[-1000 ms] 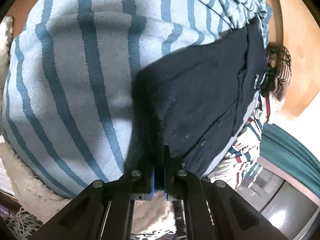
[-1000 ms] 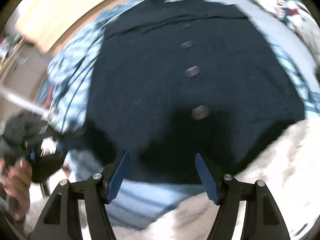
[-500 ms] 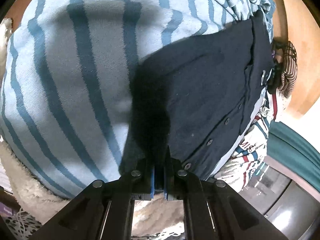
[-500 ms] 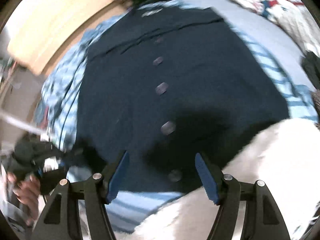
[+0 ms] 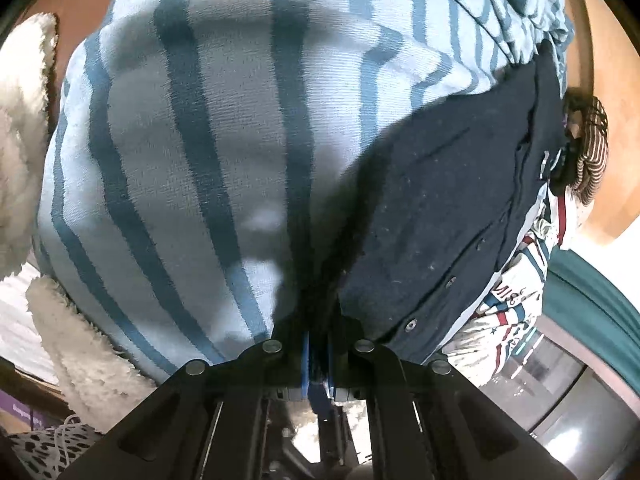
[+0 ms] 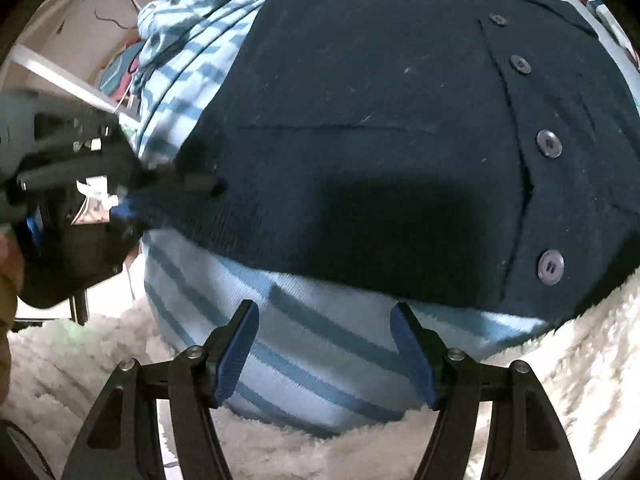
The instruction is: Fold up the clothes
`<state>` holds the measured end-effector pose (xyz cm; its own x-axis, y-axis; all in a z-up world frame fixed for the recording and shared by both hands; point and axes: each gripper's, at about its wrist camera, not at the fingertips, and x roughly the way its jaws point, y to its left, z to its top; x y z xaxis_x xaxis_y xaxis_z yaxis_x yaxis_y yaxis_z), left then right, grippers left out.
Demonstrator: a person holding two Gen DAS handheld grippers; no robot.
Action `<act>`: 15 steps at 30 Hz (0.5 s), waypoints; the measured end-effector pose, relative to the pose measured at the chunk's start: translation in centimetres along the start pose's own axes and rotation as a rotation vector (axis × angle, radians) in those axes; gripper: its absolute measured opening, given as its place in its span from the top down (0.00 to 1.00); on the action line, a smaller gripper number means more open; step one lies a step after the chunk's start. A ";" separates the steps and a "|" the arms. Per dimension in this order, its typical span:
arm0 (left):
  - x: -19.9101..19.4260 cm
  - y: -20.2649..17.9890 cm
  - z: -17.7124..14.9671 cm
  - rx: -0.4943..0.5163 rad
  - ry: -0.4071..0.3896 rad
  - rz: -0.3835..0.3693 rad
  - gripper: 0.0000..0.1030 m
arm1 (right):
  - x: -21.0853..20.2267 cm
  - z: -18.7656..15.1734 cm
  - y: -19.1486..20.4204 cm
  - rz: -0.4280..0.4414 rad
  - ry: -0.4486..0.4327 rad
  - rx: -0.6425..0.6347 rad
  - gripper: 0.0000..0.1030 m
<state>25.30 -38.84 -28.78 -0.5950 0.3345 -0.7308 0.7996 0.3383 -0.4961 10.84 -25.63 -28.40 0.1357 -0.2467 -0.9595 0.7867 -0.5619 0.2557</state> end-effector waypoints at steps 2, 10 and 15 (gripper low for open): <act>0.0 -0.3 -0.2 0.006 0.000 -0.007 0.94 | -0.1 -0.3 -0.1 -0.012 -0.003 0.007 0.30; 0.2 0.2 -0.7 -0.054 0.009 0.058 0.94 | -1.7 -0.8 -2.5 -0.017 -0.030 0.086 0.29; -1.1 1.6 -0.6 -0.128 -0.067 0.223 0.46 | -2.1 -0.7 -3.5 -0.003 -0.034 0.120 0.29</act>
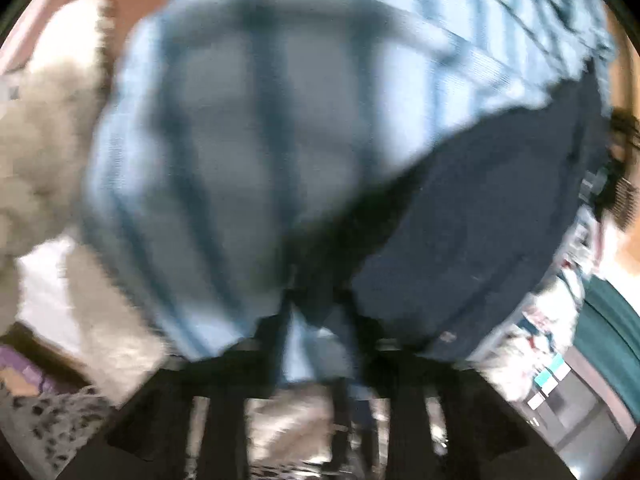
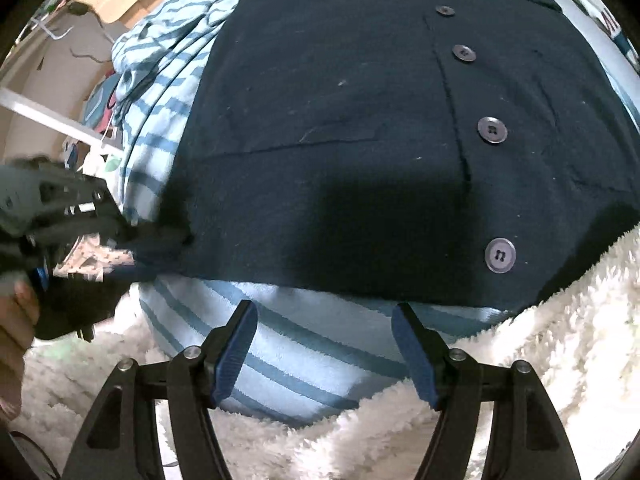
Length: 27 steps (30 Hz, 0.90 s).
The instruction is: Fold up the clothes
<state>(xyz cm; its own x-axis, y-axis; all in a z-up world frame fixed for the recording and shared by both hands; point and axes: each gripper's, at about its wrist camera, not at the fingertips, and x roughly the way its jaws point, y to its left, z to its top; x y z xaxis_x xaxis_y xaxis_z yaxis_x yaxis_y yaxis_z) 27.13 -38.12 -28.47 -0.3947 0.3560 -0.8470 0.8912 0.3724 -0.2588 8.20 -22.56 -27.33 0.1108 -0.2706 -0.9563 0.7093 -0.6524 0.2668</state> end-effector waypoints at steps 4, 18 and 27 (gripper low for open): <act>-2.2 -0.5 0.0 0.044 -0.091 -0.033 0.38 | -0.7 1.0 -0.1 0.026 -0.013 0.021 0.28; 3.0 -12.3 -8.9 0.751 0.105 -0.131 0.78 | -8.5 5.9 -7.5 0.037 -0.256 0.123 0.73; 9.6 -15.3 -9.9 0.668 0.280 -0.069 0.78 | -5.4 4.9 -9.1 0.047 -0.087 0.106 0.64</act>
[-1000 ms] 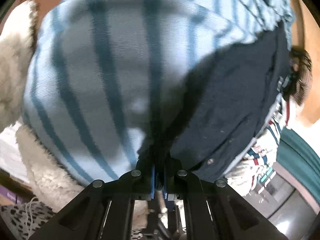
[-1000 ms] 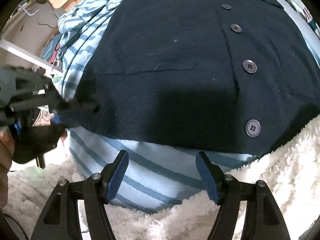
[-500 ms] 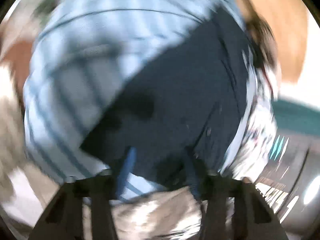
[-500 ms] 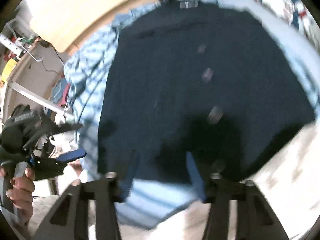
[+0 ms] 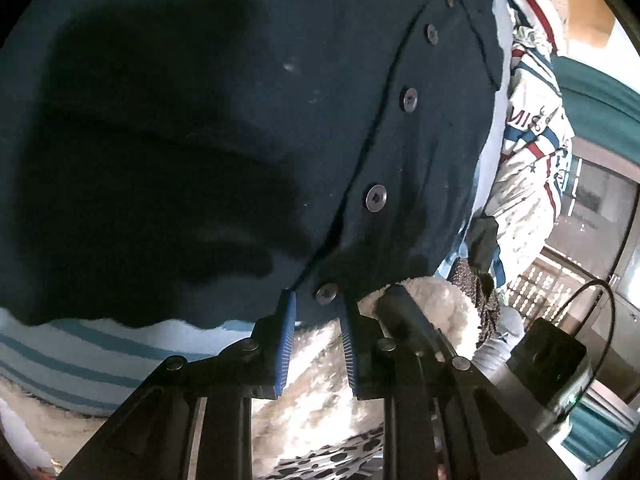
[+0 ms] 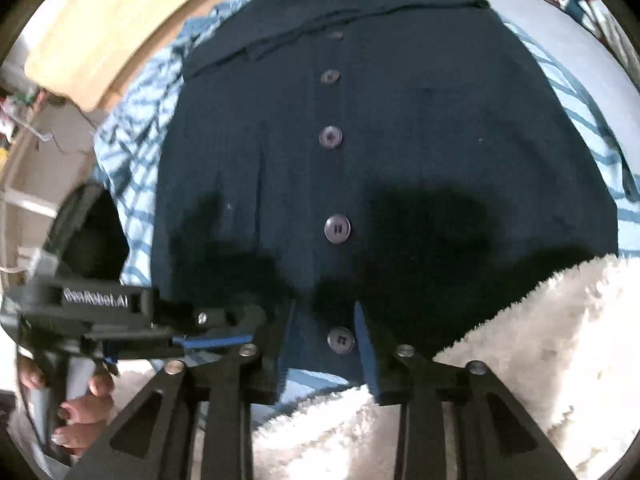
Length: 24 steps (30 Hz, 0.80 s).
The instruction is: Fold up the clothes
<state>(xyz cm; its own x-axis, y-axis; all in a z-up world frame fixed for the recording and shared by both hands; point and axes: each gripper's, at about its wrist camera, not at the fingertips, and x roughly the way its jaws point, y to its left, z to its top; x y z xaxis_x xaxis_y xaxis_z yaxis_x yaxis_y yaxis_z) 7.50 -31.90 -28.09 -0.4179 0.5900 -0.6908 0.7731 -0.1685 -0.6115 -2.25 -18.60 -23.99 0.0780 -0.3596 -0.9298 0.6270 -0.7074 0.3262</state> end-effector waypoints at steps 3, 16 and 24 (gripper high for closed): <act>-0.2 0.1 -0.1 0.009 -0.017 0.042 0.78 | 1.2 0.0 1.1 -0.039 0.038 -0.058 0.64; -5.2 -0.7 -0.9 0.026 -0.060 -0.133 0.57 | -5.6 0.7 0.1 0.071 -0.134 0.051 0.50; -11.5 -5.8 -4.7 0.035 -0.176 -0.161 0.57 | -15.8 2.5 -3.6 0.123 -0.247 0.204 0.48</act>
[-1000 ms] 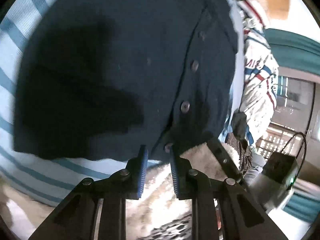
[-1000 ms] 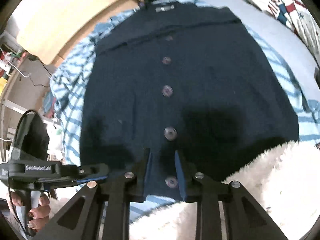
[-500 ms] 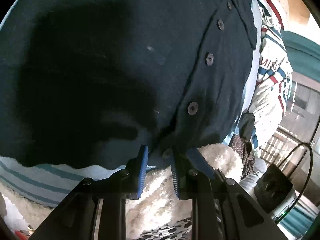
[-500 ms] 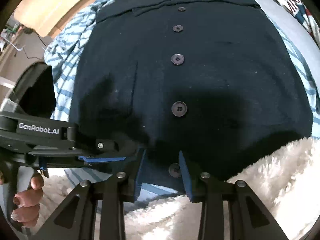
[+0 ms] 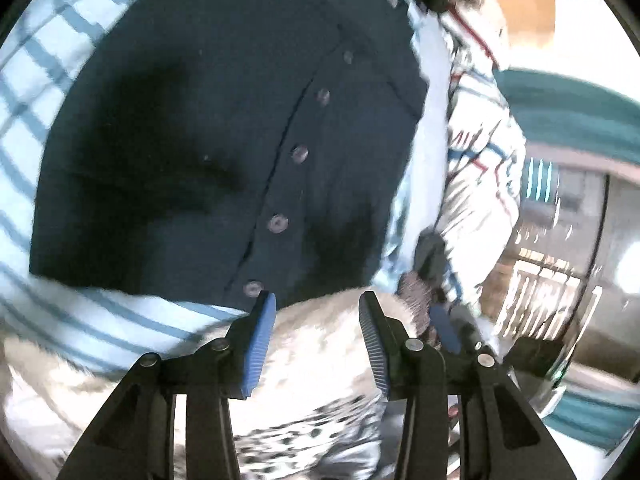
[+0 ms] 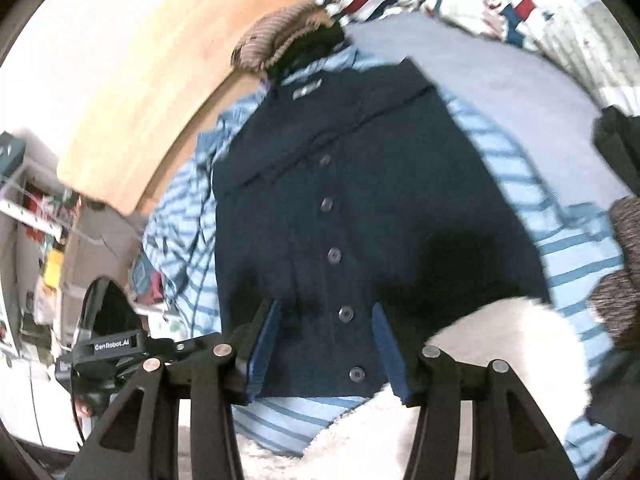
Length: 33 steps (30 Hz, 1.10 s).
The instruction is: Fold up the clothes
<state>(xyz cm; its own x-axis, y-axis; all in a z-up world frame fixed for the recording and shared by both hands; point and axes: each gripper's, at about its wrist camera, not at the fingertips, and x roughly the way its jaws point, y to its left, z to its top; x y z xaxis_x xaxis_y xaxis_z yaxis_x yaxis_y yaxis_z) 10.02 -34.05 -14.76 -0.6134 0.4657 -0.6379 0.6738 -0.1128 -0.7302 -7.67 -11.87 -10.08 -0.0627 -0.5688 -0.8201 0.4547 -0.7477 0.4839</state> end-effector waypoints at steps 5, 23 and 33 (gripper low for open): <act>-3.0 -3.8 -1.4 -0.086 0.030 -0.191 0.56 | -6.7 3.9 3.3 0.039 -0.039 -0.053 0.39; -5.0 2.3 -2.8 0.129 -0.716 0.020 0.49 | -0.2 -1.4 -10.1 -0.180 -0.211 0.237 0.42; -5.5 16.7 -3.7 -0.227 -0.817 -0.079 0.49 | 8.7 -13.2 -19.0 -0.006 -0.137 0.723 0.45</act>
<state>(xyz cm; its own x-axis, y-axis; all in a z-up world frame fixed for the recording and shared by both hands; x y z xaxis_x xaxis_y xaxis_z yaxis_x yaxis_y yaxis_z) 26.12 -35.26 -22.54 -0.7082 -0.3250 -0.6268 0.6289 0.1130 -0.7692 -5.15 1.86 -30.44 -0.1957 -0.5663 -0.8006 -0.2429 -0.7630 0.5990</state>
